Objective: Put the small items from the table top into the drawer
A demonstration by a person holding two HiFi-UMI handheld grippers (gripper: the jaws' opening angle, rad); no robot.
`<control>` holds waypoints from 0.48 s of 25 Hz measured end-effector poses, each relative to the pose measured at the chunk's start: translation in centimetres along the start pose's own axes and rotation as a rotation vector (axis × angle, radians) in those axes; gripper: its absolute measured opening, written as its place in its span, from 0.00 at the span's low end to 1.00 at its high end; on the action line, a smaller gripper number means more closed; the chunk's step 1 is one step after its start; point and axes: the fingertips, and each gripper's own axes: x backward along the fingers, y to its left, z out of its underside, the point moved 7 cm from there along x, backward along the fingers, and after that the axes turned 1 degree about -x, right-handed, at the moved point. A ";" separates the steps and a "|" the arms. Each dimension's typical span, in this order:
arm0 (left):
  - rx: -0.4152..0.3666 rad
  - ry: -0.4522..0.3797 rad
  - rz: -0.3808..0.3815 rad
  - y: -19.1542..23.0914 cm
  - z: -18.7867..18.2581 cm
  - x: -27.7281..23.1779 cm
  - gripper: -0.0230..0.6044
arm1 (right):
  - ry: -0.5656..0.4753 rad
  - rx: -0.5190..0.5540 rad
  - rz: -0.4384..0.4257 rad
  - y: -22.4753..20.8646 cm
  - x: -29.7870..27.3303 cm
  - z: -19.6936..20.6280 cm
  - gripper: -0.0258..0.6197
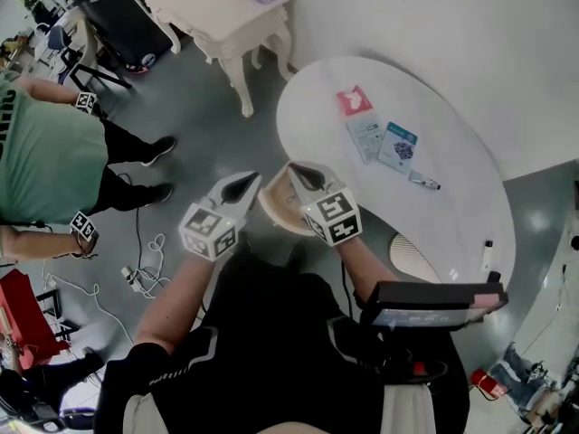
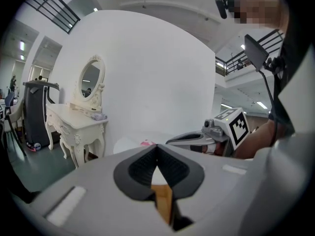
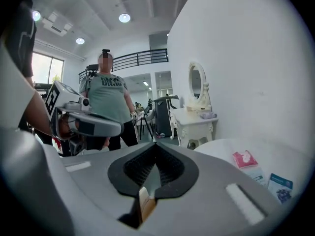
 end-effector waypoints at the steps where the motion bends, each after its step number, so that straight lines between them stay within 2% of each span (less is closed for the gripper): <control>1: -0.006 -0.008 0.000 0.0 -0.4 0.1 0.04 | -0.016 0.000 0.010 0.0 0.3 -0.7 0.04; 7: -0.012 -0.046 -0.006 1.1 -2.5 1.2 0.04 | -0.110 -0.018 0.084 0.1 1.5 -4.1 0.04; 12: -0.018 -0.074 -0.001 2.2 -3.9 2.7 0.04 | -0.141 -0.014 0.132 1.1 1.9 -5.6 0.04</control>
